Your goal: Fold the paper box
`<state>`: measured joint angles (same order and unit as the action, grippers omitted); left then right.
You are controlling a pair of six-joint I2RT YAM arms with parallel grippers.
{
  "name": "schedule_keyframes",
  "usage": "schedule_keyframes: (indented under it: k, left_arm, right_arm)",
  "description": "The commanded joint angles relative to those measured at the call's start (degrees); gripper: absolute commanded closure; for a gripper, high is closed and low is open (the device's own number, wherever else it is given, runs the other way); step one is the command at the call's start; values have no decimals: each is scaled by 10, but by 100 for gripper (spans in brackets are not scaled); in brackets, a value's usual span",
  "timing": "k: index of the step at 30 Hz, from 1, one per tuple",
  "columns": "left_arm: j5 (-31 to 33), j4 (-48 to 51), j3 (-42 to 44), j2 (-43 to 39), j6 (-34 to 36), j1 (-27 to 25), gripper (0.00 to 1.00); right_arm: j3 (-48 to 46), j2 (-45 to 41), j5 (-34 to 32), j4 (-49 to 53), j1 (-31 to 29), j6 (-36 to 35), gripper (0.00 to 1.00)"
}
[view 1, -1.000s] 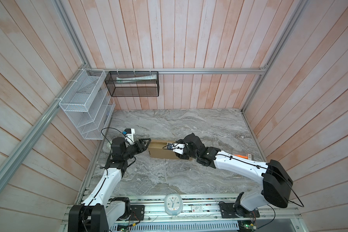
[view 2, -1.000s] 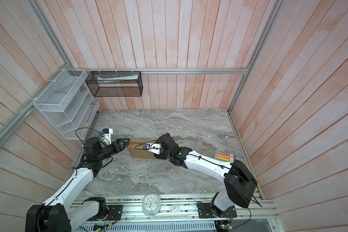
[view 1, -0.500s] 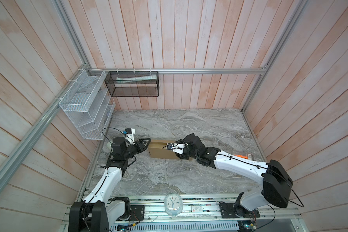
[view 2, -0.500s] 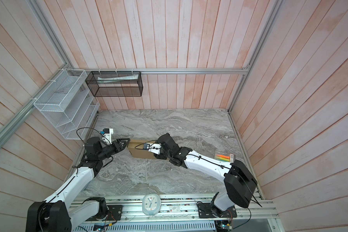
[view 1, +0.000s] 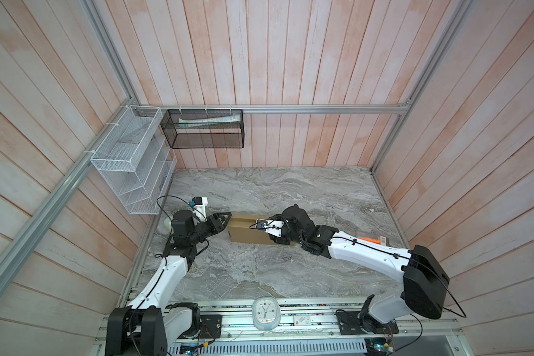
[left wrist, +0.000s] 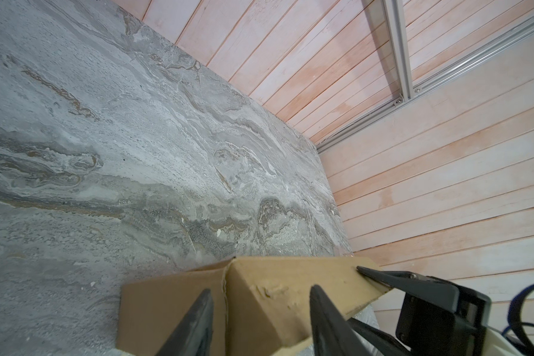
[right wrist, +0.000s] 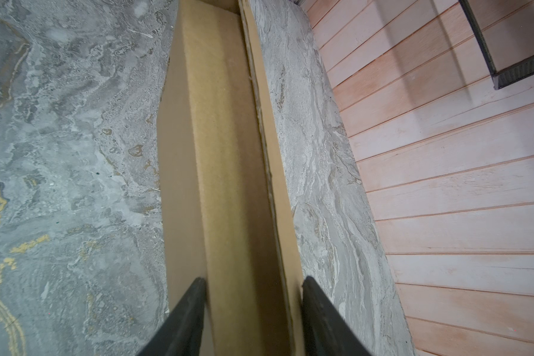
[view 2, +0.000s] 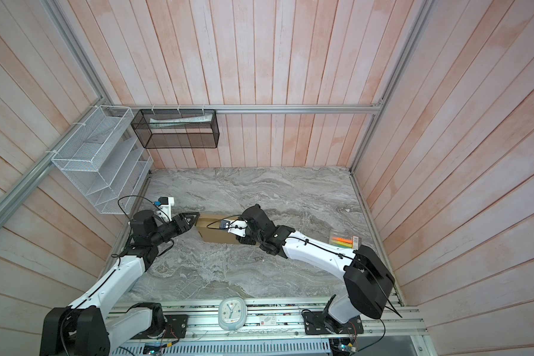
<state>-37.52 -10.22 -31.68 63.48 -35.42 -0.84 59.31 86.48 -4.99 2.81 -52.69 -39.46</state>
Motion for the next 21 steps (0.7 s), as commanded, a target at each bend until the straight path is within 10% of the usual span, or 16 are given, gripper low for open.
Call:
schedule_keyframes:
  k: [1, 21]
  left_arm:
    - [-10, -15, 14, 7, 0, 3, 49]
    - [-15, -42, 36, 24, -6, 3, 53]
  right_arm:
    - [8, 14, 7, 11, 3, 3, 49]
    - [8, 9, 5, -7, 3, 10, 48]
